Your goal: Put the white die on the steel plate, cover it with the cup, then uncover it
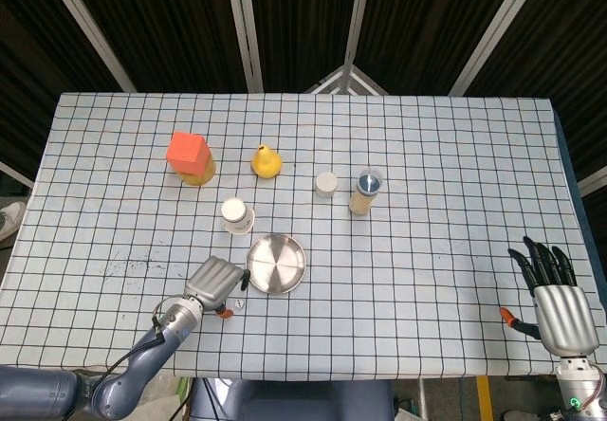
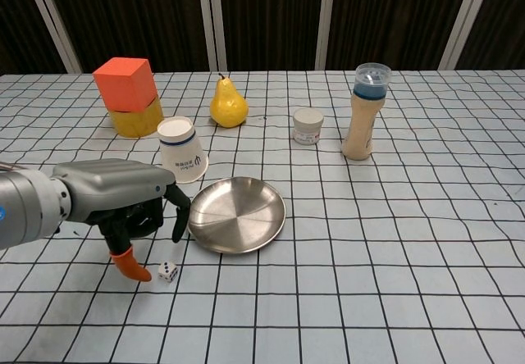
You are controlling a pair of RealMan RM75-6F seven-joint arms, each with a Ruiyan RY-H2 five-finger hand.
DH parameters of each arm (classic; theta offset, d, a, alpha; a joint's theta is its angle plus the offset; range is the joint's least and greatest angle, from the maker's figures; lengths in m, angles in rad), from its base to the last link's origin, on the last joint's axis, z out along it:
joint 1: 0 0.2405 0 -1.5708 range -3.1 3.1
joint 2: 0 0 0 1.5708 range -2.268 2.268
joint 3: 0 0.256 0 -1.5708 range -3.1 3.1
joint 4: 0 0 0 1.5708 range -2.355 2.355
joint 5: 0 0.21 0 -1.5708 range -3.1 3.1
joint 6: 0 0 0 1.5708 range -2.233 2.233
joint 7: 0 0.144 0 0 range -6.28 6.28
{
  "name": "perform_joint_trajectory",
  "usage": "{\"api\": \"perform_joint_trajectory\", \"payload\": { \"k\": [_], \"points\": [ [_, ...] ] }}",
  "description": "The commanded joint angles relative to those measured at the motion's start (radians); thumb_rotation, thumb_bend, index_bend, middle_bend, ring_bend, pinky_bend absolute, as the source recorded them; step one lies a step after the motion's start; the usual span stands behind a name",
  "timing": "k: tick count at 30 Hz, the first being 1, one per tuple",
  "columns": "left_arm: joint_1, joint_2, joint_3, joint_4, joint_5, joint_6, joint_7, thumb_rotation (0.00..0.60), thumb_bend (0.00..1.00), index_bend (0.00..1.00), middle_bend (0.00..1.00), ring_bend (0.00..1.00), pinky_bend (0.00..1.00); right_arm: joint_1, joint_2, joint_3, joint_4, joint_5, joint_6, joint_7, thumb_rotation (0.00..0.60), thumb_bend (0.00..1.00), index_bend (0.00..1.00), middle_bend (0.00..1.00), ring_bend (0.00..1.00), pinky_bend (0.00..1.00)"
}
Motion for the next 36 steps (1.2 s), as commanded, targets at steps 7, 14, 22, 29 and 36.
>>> {"api": "perform_joint_trajectory", "payload": {
  "k": [7, 14, 22, 29, 36],
  "points": [
    [-0.014, -0.015, 0.023, 0.015, -0.023, 0.021, 0.032, 0.600, 0.23, 0.51, 0.85, 0.73, 0.77, 0.003, -0.001, 0.001, -0.008, 0.004, -0.005, -0.003, 0.600, 0.17, 0.16, 0.03, 0.05, 0.00],
    [-0.031, -0.048, 0.027, 0.047, -0.036, 0.014, 0.030, 0.600, 0.23, 0.51, 0.85, 0.73, 0.77, 0.005, -0.001, 0.005, -0.010, 0.011, -0.008, -0.003, 0.600, 0.17, 0.16, 0.03, 0.05, 0.00],
    [-0.045, -0.069, 0.034, 0.071, -0.044, 0.014, 0.027, 0.600, 0.26, 0.52, 0.85, 0.73, 0.77, 0.008, -0.002, 0.007, -0.010, 0.016, -0.011, 0.000, 0.600, 0.17, 0.16, 0.03, 0.05, 0.00],
    [-0.059, -0.085, 0.037, 0.085, -0.060, 0.022, 0.033, 0.600, 0.30, 0.52, 0.85, 0.73, 0.77, 0.010, 0.000, 0.008, -0.013, 0.017, -0.014, 0.004, 0.600, 0.17, 0.16, 0.03, 0.05, 0.00],
    [-0.069, -0.098, 0.039, 0.089, -0.061, 0.025, 0.034, 0.600, 0.32, 0.53, 0.85, 0.73, 0.77, 0.013, -0.002, 0.008, -0.014, 0.021, -0.020, -0.001, 0.600, 0.17, 0.16, 0.03, 0.05, 0.00]
  ]
}}
